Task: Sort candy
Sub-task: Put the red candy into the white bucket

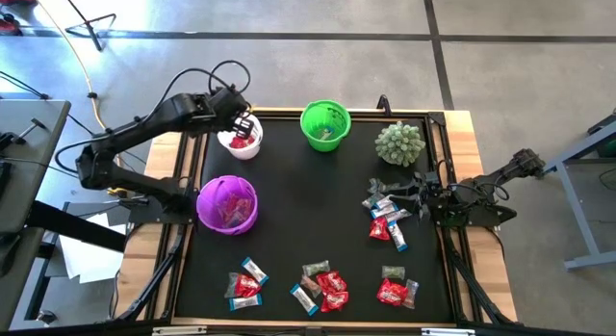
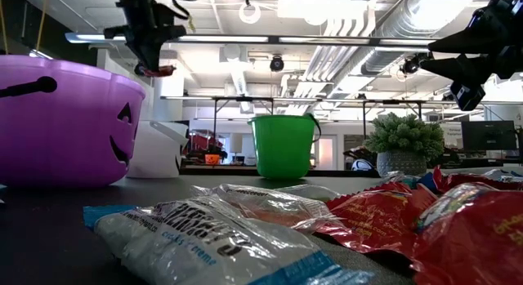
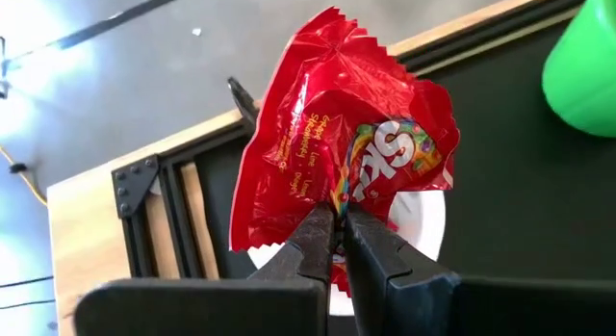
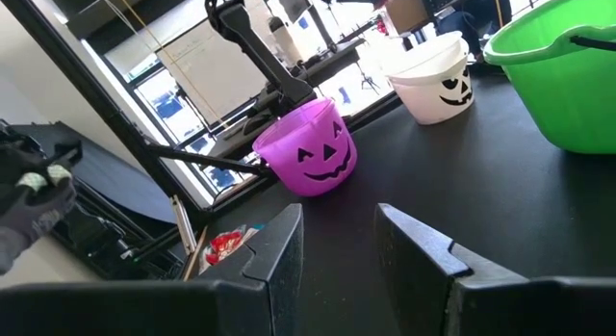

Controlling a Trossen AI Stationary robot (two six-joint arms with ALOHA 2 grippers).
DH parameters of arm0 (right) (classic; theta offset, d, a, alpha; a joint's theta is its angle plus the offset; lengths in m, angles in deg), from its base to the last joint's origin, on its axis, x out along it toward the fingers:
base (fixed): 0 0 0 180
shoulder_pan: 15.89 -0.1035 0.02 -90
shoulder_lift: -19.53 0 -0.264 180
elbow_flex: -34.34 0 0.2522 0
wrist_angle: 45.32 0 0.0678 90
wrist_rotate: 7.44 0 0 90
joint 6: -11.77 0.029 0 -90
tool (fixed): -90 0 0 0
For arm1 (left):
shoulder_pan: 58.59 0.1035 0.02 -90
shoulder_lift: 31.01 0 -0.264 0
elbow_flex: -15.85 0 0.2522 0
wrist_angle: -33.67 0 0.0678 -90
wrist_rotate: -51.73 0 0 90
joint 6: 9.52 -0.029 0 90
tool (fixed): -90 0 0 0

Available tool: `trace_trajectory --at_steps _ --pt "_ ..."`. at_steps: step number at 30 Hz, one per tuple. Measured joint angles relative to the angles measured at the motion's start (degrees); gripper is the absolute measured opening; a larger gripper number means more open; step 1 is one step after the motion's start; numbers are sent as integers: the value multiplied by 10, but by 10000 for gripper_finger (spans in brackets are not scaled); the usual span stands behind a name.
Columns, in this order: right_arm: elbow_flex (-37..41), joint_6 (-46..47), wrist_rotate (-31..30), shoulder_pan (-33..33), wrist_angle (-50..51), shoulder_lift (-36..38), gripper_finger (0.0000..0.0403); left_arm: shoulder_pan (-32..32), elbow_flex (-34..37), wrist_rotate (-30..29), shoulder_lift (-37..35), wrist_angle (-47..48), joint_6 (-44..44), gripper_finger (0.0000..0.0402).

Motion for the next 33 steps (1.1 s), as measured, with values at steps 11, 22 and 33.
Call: trace_trajectory --at_steps 11,22,33 --pt "0 0 2 0 0 0 126 31 5 26 20 -11 2 45" --pt "0 0 2 0 0 0 126 39 5 57 19 -12 2 76" --pt "0 0 2 0 0 0 126 -95 5 143 -54 -39 -29 67"
